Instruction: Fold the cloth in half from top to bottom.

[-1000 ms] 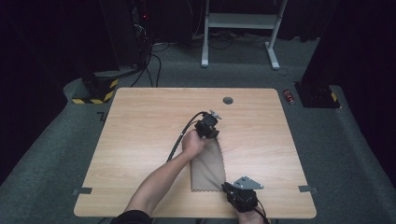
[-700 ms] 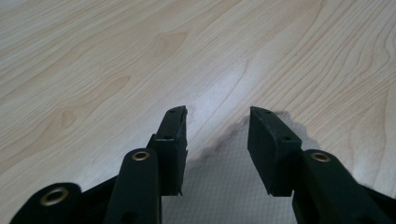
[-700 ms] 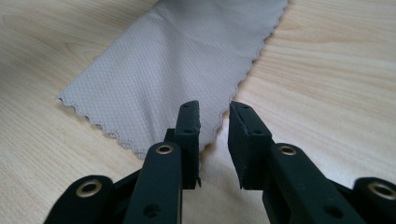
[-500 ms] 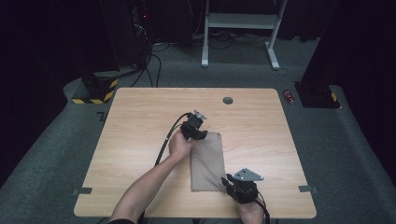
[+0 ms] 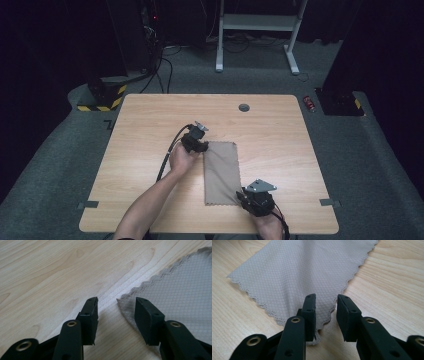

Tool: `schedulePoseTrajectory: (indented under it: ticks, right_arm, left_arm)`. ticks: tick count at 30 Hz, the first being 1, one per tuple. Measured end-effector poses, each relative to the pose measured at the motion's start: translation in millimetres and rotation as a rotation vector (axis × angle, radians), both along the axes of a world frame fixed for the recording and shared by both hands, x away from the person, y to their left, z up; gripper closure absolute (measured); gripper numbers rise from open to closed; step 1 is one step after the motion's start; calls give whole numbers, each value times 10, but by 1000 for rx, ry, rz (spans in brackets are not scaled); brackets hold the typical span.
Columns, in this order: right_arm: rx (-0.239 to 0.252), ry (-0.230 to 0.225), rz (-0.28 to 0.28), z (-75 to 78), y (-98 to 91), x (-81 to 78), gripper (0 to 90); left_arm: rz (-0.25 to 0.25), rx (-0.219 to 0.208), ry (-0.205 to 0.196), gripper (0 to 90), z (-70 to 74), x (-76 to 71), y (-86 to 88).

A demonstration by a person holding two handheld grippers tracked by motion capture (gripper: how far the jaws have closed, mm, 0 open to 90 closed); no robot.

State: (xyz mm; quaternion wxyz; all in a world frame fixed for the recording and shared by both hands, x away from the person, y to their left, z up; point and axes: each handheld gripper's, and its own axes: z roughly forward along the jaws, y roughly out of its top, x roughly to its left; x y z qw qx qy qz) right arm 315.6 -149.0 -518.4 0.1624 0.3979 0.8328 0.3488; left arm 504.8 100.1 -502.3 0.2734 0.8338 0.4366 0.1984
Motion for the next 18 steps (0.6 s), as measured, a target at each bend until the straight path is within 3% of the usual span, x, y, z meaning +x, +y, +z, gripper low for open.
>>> schedulePoseTrajectory:
  ticks: [4,6,10,14,18]
  right_arm:
    - [-9,1,3,8,13,13,689]
    - [-11,1,6,10,16,14,688]
    - [-4,4,9,4,1,18,682]
    - [-1,-1,13,0,-5,19,679]
    - [-1,-1,14,-2,-9,22,676]
  left_arm:
    - [-37,-89,-13,514,95,-263,49]
    - [-87,-102,21,490,99,-484,44]
    - [-145,-116,31,469,55,-871,54]
    - [-145,-174,48,451,28,-1151,60]
    - [-150,-159,39,435,4,-1300,34]
